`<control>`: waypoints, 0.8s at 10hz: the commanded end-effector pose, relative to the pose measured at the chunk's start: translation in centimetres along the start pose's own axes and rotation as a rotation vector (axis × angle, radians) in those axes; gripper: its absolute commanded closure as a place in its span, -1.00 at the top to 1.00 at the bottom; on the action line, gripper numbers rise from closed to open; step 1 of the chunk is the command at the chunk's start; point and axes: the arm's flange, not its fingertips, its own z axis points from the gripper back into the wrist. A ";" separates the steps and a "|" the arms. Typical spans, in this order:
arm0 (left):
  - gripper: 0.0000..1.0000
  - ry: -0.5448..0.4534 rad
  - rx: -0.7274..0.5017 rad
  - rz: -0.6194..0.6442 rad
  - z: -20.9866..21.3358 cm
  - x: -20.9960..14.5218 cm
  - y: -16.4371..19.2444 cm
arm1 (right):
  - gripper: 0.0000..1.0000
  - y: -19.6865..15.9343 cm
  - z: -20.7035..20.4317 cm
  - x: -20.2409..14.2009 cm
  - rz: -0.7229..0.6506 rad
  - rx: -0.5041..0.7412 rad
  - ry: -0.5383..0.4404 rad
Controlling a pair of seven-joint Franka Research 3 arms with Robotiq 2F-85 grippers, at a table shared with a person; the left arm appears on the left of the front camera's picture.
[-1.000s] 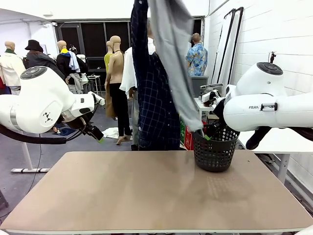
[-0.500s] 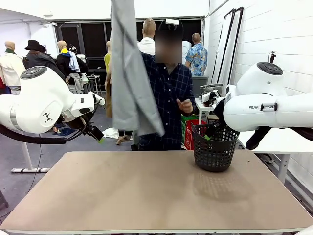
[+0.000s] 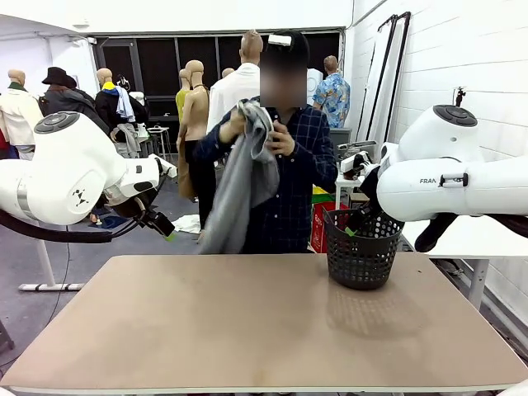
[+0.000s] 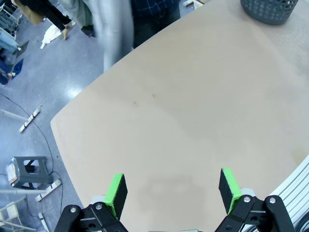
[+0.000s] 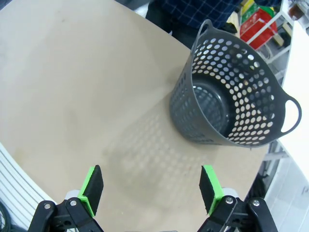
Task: Fold the training pants.
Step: Grab both ends of the Training pants handed by a person.
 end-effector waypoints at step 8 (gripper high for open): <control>1.00 0.000 0.000 -0.003 0.0 0.0 0.0 | 1.00 -0.1 0.0 -0.1 0.007 -0.001 -0.005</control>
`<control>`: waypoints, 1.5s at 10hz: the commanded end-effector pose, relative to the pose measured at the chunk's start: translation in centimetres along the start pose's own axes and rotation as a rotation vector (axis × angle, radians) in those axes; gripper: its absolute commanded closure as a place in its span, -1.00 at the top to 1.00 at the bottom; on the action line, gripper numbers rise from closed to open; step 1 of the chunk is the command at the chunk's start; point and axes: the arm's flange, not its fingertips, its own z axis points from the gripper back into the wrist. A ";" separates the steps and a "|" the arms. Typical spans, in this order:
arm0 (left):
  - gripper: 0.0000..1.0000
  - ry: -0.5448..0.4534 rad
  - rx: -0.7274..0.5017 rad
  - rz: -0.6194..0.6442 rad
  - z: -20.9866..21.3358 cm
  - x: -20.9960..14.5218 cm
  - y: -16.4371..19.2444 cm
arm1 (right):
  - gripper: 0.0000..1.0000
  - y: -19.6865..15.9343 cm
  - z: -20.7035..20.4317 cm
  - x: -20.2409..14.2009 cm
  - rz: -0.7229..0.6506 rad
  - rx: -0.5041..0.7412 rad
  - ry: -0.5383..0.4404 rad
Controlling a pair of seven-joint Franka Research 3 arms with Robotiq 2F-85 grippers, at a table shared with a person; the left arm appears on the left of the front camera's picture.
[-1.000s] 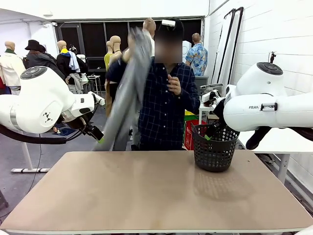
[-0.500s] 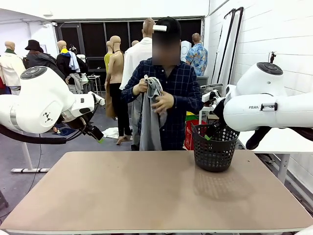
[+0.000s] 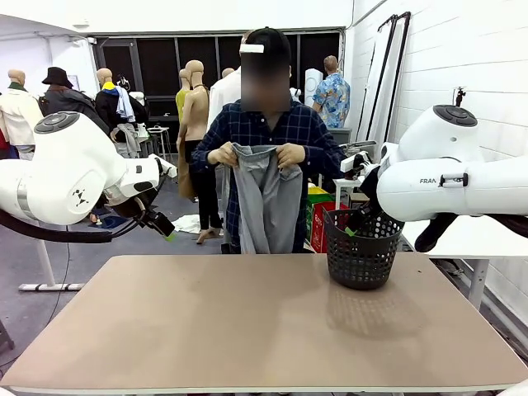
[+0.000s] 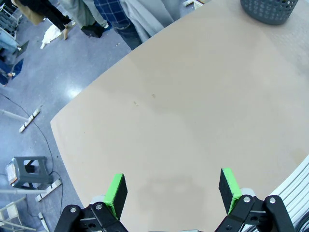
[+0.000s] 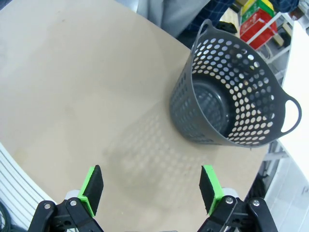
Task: Fold the training pants.
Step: Grab both ends of the Training pants handed by a person.
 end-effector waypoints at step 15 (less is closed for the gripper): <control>1.00 0.000 0.000 -0.003 0.0 0.0 0.0 | 1.00 -0.1 0.0 -0.1 0.007 -0.001 -0.005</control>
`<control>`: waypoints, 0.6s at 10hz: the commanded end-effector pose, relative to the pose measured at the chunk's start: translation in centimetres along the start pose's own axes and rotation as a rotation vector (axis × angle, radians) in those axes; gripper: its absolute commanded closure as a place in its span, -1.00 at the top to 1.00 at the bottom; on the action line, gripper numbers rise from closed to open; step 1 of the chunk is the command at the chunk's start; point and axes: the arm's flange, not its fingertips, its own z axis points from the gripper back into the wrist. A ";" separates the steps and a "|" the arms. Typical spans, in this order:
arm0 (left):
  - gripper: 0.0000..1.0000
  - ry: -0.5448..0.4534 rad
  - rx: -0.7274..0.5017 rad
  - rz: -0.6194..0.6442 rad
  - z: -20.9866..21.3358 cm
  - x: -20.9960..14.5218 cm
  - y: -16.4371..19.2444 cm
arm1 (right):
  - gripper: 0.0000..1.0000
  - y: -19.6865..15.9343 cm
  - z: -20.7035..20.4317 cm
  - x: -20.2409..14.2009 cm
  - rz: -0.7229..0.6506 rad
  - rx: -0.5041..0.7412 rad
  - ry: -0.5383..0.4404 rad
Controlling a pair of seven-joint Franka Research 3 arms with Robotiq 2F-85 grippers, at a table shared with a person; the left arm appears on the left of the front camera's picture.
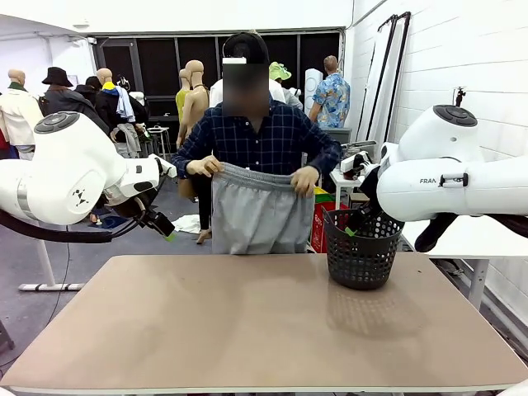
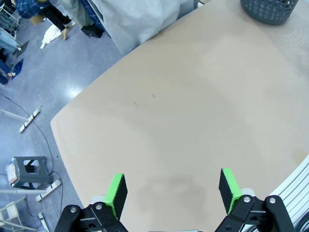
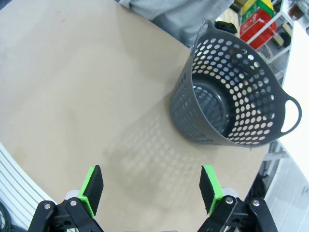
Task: Fold the training pants.
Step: Grab both ends of the Training pants handed by a person.
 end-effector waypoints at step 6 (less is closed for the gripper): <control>1.00 0.000 0.000 -0.003 0.0 0.0 0.0 | 1.00 -0.1 0.0 -0.1 0.007 -0.001 -0.005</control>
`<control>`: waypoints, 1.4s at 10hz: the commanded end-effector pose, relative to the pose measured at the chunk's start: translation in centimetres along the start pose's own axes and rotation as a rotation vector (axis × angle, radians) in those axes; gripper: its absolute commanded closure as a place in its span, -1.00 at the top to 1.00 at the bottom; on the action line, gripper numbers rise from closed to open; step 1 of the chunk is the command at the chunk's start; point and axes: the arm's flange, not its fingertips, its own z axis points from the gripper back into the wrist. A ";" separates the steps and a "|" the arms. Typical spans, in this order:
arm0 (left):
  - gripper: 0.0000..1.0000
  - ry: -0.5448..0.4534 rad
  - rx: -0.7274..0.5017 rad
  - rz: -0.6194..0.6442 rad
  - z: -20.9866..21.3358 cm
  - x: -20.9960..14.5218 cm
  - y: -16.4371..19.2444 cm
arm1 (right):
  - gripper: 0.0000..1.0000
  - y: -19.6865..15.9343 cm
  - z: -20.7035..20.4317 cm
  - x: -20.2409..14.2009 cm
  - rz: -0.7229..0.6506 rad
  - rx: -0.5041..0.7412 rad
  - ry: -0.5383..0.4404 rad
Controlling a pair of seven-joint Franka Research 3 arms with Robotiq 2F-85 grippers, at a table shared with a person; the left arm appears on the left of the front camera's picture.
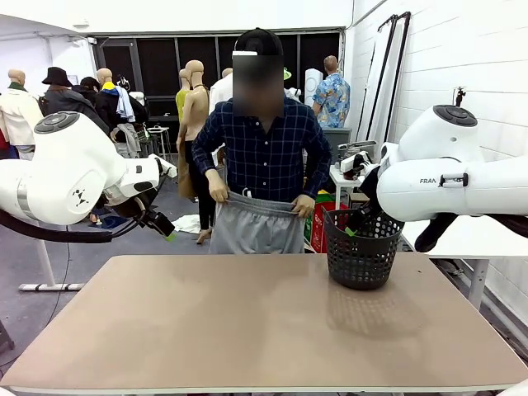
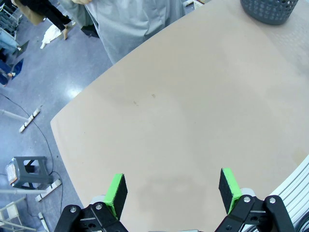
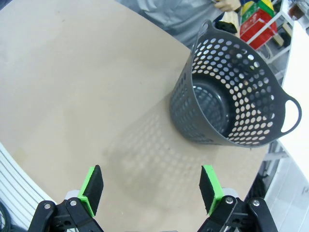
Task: Fold the training pants.
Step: Grab both ends of the Training pants handed by a person.
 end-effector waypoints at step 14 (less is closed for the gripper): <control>1.00 0.000 0.000 -0.003 0.0 0.0 0.0 | 1.00 -0.1 0.0 -0.1 0.007 -0.001 -0.005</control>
